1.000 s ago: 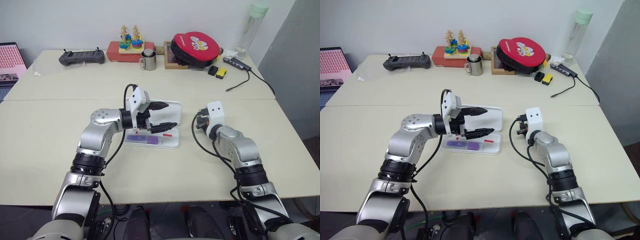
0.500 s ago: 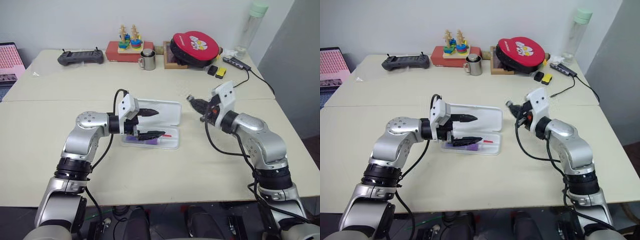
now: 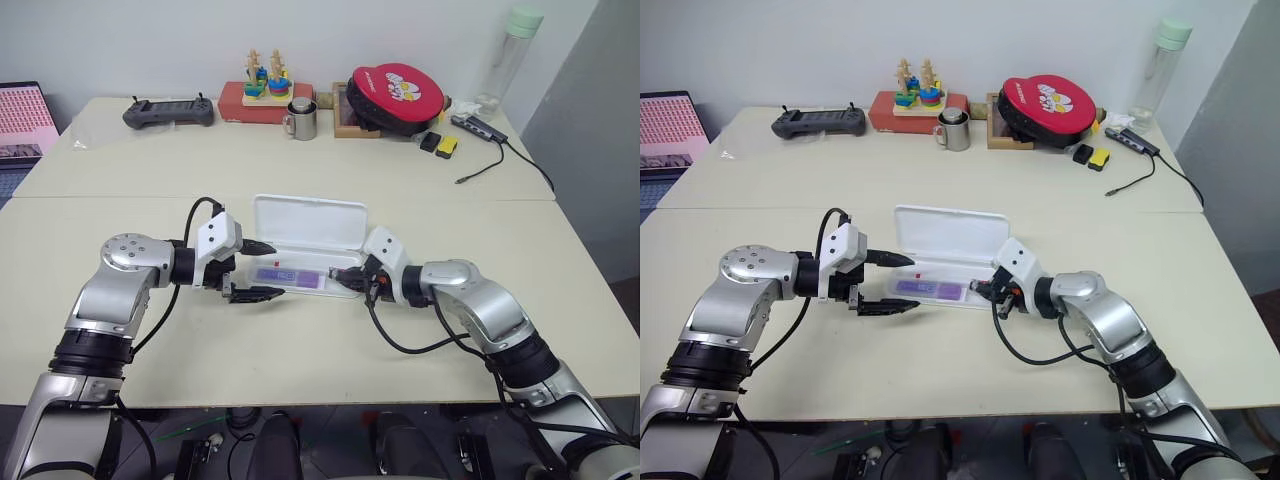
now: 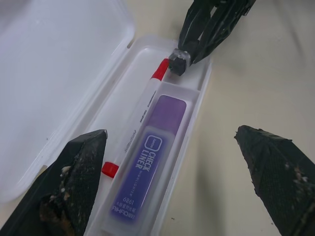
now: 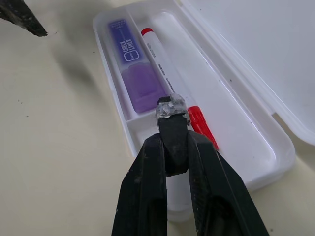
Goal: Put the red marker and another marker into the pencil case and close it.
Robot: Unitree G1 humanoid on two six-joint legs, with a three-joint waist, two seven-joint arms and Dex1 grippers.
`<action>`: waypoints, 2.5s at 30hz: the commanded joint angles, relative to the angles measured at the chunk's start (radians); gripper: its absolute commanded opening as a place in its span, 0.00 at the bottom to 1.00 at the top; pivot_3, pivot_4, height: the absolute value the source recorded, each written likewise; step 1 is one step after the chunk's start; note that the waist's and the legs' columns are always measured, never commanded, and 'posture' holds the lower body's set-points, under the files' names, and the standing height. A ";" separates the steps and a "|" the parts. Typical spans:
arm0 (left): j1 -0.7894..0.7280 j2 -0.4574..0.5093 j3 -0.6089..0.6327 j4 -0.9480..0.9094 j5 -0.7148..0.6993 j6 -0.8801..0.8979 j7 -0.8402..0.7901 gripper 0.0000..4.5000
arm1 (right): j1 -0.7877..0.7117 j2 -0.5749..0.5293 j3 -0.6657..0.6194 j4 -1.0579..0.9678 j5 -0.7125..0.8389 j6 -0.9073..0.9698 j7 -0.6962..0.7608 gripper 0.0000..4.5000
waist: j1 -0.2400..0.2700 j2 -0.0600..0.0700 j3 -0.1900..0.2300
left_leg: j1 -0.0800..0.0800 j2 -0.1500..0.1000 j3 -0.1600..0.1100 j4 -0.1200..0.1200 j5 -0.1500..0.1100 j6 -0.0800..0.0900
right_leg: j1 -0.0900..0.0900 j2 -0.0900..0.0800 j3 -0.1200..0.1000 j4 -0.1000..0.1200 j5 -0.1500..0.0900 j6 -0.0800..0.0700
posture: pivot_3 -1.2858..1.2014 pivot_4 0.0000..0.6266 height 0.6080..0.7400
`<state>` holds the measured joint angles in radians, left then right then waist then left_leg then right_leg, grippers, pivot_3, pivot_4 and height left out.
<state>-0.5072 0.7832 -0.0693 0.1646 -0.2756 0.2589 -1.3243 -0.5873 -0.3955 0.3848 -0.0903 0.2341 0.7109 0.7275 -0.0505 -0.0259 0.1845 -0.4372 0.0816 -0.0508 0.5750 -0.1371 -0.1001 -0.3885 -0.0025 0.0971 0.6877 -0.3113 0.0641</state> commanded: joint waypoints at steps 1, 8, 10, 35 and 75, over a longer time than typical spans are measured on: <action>0.007 0.008 0.038 -0.071 -0.029 0.024 0.026 1.00 | -0.016 0.003 0.019 -0.003 -0.031 -0.028 0.016 0.06 | 0.000 0.000 0.000 | 0.000 0.000 0.000 0.000 0.000 0.000 | 0.000 0.000 0.000 0.000 0.000 0.000 | 0.52 0.24 1.00; 0.014 0.004 0.059 -0.115 -0.062 0.068 0.062 1.00 | -0.009 -0.007 0.005 -0.045 -0.022 -0.023 0.052 0.43 | -0.004 0.000 0.000 | 0.000 0.000 0.000 0.000 0.000 0.000 | 0.000 0.000 0.000 0.001 0.000 0.000 | 0.52 0.24 1.00; 0.012 0.000 0.063 -0.115 -0.064 0.076 0.074 1.00 | -0.010 -0.014 0.002 -0.044 -0.026 -0.024 0.056 0.57 | -0.004 0.000 0.000 | 0.001 0.000 0.000 0.000 0.000 0.000 | 0.000 0.000 0.000 0.001 0.000 0.000 | 0.52 0.24 1.00; 0.070 -0.034 0.395 -0.209 -0.290 0.248 0.356 1.00 | -0.601 0.206 -0.174 0.807 -0.157 -0.320 -0.090 0.00 | -0.010 0.000 0.001 | 0.001 0.000 0.001 -0.002 0.000 0.000 | -0.001 0.000 0.000 0.002 0.002 -0.005 | 0.52 0.24 1.00; 0.139 -0.046 0.251 -0.164 -0.184 0.288 0.451 1.00 | -0.091 0.175 -0.181 0.175 -0.138 -0.092 0.078 0.04 | -0.006 -0.001 0.000 | 0.003 0.000 0.001 0.000 0.000 0.000 | 0.000 0.000 0.000 0.004 0.000 0.000 | 0.52 0.24 1.00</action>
<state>-0.3543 0.7498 0.1819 -0.0127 -0.4837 0.5599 -0.9204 -0.6774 -0.2057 0.2889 0.1470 0.0578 0.6020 0.8397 -0.0560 -0.0274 0.1842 -0.4346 0.0820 -0.0502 0.5750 -0.1373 -0.1005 -0.3882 -0.0023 0.0973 0.6909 -0.3114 0.0639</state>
